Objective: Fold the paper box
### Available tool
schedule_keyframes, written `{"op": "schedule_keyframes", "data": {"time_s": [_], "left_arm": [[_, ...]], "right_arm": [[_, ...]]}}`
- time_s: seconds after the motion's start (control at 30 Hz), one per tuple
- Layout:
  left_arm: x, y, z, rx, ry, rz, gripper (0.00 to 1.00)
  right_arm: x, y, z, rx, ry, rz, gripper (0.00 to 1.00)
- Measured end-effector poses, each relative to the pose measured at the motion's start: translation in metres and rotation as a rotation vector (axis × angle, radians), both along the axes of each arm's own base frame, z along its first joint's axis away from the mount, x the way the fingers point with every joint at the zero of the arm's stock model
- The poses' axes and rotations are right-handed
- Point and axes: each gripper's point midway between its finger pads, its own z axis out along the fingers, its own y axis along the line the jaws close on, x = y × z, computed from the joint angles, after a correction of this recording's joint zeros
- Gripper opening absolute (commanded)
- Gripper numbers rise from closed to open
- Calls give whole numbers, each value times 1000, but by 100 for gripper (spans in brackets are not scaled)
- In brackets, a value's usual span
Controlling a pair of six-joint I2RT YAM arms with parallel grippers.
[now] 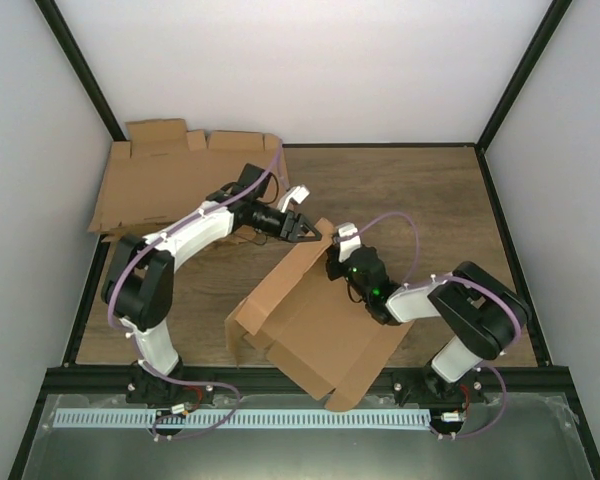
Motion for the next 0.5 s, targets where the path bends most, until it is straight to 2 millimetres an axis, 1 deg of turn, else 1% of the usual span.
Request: {"op": "schedule_keyframes", "data": {"time_s": [0.03,0.1,0.2,0.23,0.3,0.37,0.5], "left_arm": [[-1,-1,2,-3,-3,-1,60],[-2,-2,5,-9,-13,-4,69],[-3,-3,12,-8,-40,-5,94],[-5,-2,15,-5,-49,-4,99],[-6,0,27,1,-78,5,100],[-4,3,50,3,-145,22,100],[0,15,109,-4,-334,80,100]], "right_arm": [[0,-1,2,0,-3,-6,18],[0,-4,6,0,-8,-17,18],[0,-7,9,-4,-14,-35,18],[0,-8,10,-5,-16,-43,18],[2,-13,12,-11,-18,-70,16],[3,-19,12,-17,-15,-103,13],[5,-32,10,-26,3,-177,9]]}}
